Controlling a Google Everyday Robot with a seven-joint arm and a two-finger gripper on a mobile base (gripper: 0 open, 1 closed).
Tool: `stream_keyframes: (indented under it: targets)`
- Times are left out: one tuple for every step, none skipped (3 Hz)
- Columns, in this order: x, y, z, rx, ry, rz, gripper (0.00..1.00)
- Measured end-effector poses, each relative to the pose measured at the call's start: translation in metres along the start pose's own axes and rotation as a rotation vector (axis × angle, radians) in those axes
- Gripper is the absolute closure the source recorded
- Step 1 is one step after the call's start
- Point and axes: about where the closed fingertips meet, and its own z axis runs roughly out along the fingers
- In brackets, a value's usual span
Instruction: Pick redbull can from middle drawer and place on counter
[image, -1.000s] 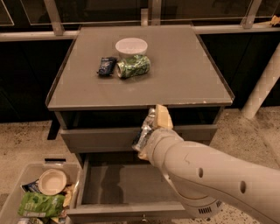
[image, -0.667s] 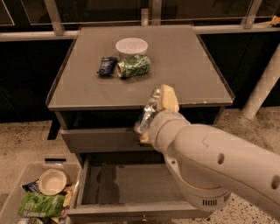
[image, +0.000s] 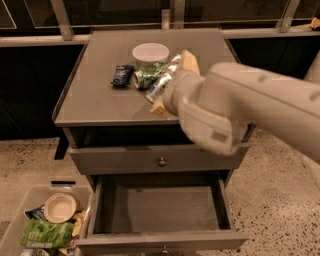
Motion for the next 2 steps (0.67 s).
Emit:
stream_keyframes:
  targets:
    - [-0.0137,-0.0207,0.0095,0.000,-0.019,0.026,1.00]
    - [-0.0140,-0.0206,0.0091,0.001,-0.020,0.026,1.00]
